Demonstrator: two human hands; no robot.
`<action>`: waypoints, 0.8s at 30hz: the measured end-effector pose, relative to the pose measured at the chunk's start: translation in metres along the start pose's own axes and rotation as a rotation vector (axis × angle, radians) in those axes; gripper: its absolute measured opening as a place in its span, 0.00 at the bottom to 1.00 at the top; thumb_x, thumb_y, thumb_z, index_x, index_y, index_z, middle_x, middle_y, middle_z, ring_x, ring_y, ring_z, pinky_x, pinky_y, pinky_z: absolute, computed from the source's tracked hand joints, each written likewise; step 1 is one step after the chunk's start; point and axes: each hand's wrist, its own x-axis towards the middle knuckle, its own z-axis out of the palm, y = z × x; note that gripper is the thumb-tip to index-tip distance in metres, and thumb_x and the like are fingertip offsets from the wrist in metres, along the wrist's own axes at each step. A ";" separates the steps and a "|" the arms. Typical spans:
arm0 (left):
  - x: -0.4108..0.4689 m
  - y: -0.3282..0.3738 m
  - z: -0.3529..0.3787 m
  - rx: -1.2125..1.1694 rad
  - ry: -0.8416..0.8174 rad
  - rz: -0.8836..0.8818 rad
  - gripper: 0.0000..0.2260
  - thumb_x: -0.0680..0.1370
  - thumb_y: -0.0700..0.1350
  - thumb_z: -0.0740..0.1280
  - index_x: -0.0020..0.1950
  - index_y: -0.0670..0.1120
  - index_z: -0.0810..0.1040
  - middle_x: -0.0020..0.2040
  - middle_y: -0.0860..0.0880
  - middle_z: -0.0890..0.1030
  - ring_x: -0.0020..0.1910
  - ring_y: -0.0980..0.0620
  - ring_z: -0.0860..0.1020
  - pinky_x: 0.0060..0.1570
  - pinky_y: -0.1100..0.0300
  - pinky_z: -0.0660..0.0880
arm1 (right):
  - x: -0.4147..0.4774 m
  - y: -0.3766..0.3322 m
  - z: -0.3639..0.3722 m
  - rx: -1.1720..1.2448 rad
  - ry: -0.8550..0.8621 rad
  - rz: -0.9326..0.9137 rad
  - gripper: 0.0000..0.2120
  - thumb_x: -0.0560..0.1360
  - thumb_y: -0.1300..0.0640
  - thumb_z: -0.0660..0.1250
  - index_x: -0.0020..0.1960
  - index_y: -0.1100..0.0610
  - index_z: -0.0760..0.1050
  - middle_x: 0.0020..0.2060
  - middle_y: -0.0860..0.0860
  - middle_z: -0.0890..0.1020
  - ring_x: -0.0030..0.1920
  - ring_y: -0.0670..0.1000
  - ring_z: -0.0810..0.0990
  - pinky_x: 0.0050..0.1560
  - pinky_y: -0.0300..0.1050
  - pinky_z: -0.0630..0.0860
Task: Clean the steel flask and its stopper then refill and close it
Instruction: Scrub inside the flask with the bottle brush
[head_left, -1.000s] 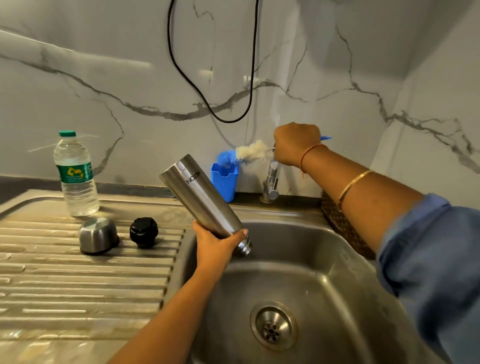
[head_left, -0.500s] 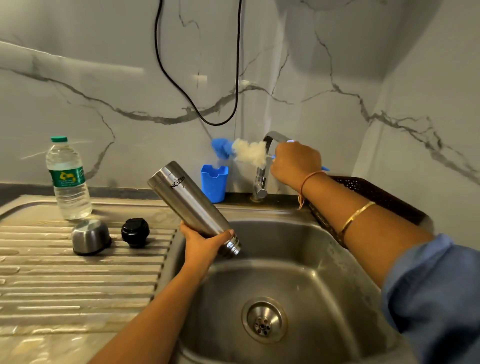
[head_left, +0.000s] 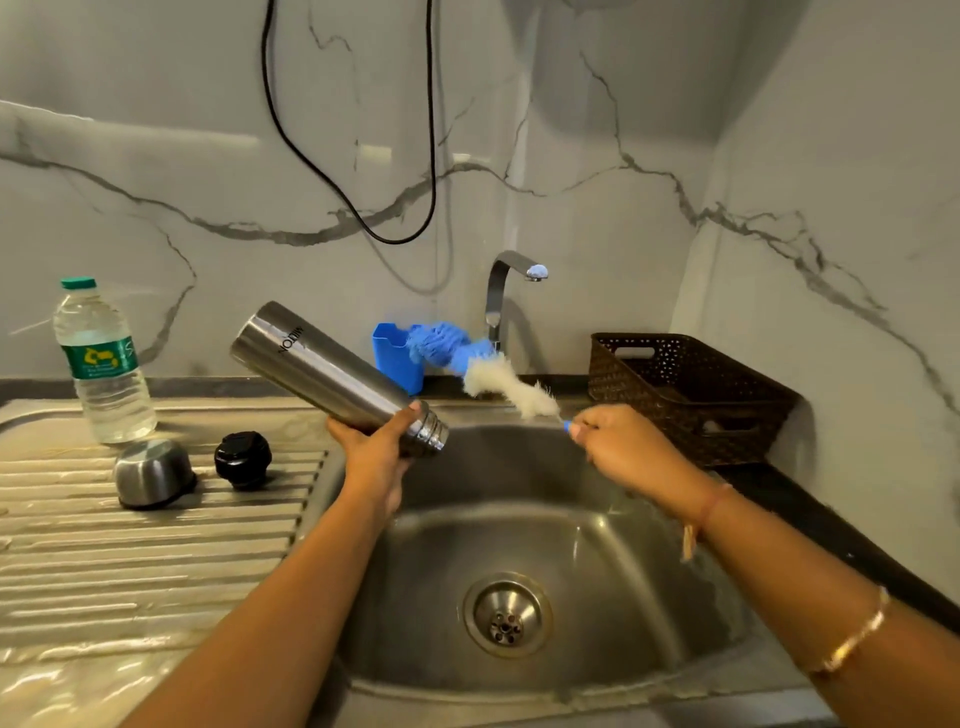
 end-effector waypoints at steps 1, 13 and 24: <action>0.002 0.001 0.007 -0.026 0.005 -0.002 0.42 0.72 0.33 0.70 0.75 0.54 0.47 0.67 0.46 0.70 0.60 0.44 0.75 0.56 0.36 0.73 | -0.009 0.002 0.004 0.045 -0.018 0.017 0.17 0.80 0.58 0.58 0.31 0.55 0.68 0.29 0.49 0.70 0.30 0.49 0.68 0.28 0.40 0.61; 0.043 0.016 0.048 -0.188 0.086 0.007 0.44 0.66 0.40 0.79 0.74 0.50 0.55 0.61 0.44 0.77 0.55 0.45 0.80 0.44 0.47 0.81 | -0.053 -0.002 0.047 0.296 -0.091 0.040 0.12 0.81 0.57 0.55 0.43 0.60 0.72 0.28 0.49 0.69 0.28 0.47 0.66 0.31 0.43 0.61; 0.017 0.003 0.064 -0.086 0.086 0.008 0.39 0.71 0.34 0.72 0.72 0.52 0.51 0.63 0.43 0.73 0.56 0.42 0.78 0.51 0.40 0.78 | -0.054 -0.011 0.060 0.206 -0.102 0.067 0.16 0.80 0.61 0.54 0.34 0.53 0.60 0.31 0.46 0.66 0.32 0.47 0.66 0.28 0.37 0.61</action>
